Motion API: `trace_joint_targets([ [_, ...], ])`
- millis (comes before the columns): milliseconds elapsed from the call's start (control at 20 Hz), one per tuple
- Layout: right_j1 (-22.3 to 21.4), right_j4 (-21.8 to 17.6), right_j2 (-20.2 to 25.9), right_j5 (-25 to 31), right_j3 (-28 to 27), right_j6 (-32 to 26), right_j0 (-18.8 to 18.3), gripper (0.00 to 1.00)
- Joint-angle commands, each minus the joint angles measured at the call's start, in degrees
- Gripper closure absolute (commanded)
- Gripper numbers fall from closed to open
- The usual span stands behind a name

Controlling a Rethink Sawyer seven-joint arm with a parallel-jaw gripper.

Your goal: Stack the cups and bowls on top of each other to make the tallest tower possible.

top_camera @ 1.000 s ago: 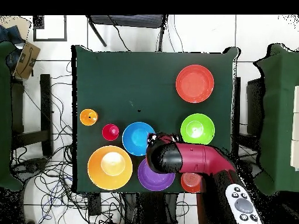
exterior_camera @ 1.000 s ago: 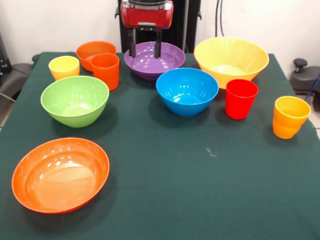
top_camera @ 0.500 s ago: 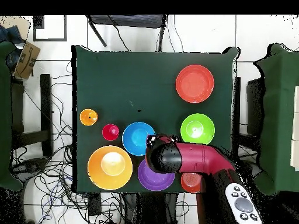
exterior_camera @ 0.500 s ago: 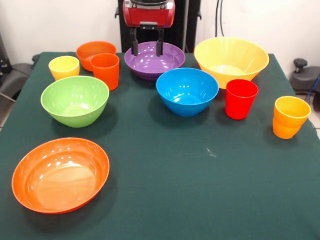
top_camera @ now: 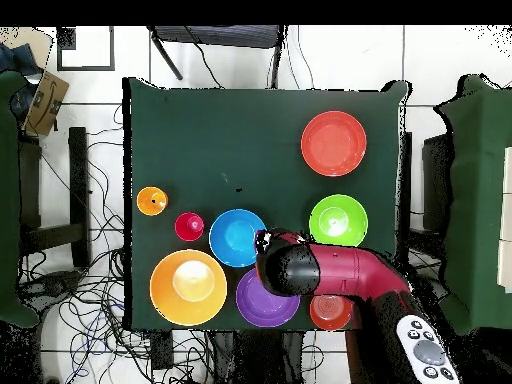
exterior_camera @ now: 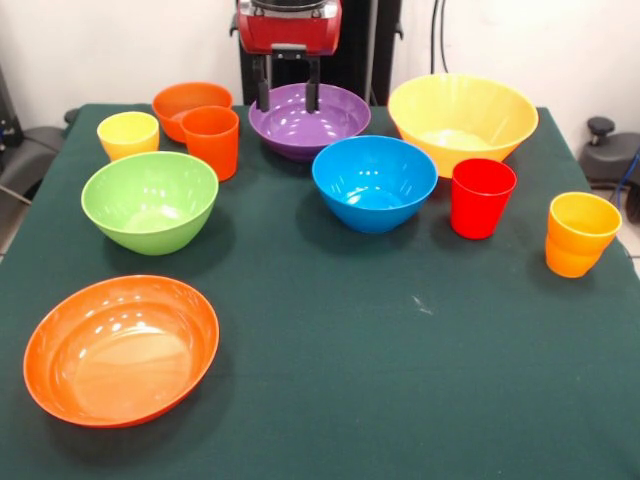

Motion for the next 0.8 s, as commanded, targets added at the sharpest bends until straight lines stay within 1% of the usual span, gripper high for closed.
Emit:
trace_joint_targets([
  [50,-0.2,-1.0,5.4,4.1,2.2,-2.5,-1.8,0.0],
  [300,1.9,-3.0,4.4,2.0,1.3,-1.5,-2.1,0.0],
  [800,2.7,-4.3,3.2,2.2,0.4,-1.8,-1.9,0.0],
])
